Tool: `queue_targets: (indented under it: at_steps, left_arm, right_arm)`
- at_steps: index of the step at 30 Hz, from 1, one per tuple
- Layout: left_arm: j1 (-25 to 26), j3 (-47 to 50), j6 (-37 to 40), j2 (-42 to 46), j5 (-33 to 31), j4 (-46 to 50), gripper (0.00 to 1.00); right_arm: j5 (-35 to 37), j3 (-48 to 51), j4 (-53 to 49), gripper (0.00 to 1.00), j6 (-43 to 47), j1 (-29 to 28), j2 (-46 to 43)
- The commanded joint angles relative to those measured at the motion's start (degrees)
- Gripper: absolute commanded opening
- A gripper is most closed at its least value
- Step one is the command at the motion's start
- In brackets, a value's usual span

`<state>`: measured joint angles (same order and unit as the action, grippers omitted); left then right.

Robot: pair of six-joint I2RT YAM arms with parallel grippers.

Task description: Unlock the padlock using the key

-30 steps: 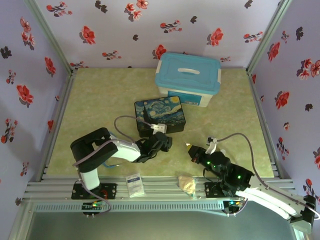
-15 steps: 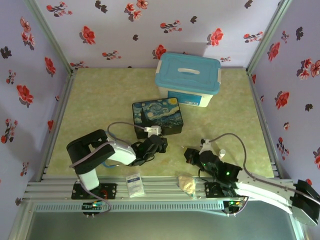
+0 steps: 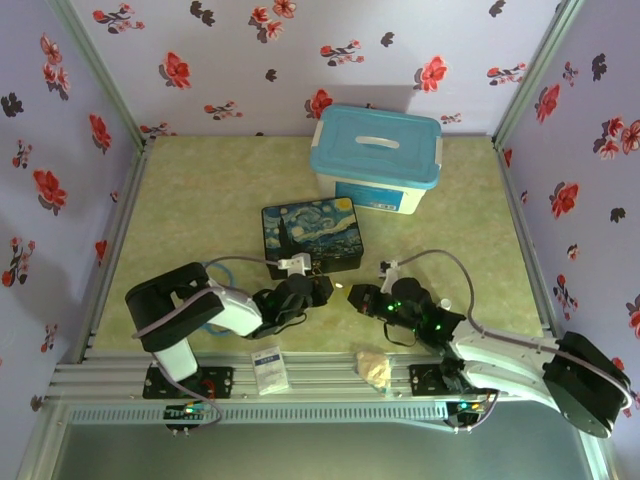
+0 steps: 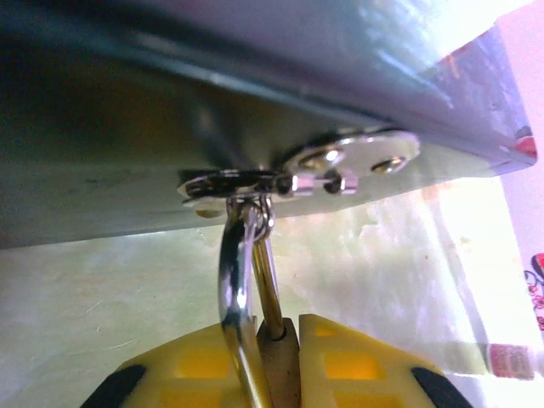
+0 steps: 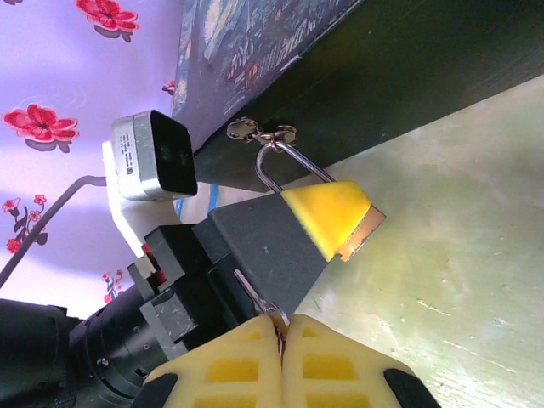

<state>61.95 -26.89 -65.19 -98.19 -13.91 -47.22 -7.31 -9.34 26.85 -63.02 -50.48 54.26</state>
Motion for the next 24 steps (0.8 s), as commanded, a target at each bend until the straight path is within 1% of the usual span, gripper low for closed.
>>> queue_targets:
  at_steps: [1,4,8,19,24]
  left_arm:
    - [-0.51,1.17,-6.12,2.18,1.72,-8.27,0.0]
    - [-0.61,1.41,-7.0,3.34,1.78,-8.21,0.0]
    - [-1.0,1.56,-7.02,3.88,1.26,-7.44,0.0]
    - [-1.23,2.12,-8.27,4.48,1.35,-8.26,0.0]
    - [-1.22,2.02,-8.32,4.92,1.22,-7.57,0.0]
  right_arm:
    - [-5.32,-0.02,3.36,0.0,0.22,1.54,3.53]
    - [-7.24,-1.25,4.54,0.0,0.44,2.04,7.43]
    - [-9.44,-1.22,9.83,0.0,-0.14,3.0,11.41]
    - [-6.69,-0.76,8.9,0.0,0.23,4.43,12.79]
    - [-7.94,-1.11,12.36,0.0,-0.15,4.43,15.59]
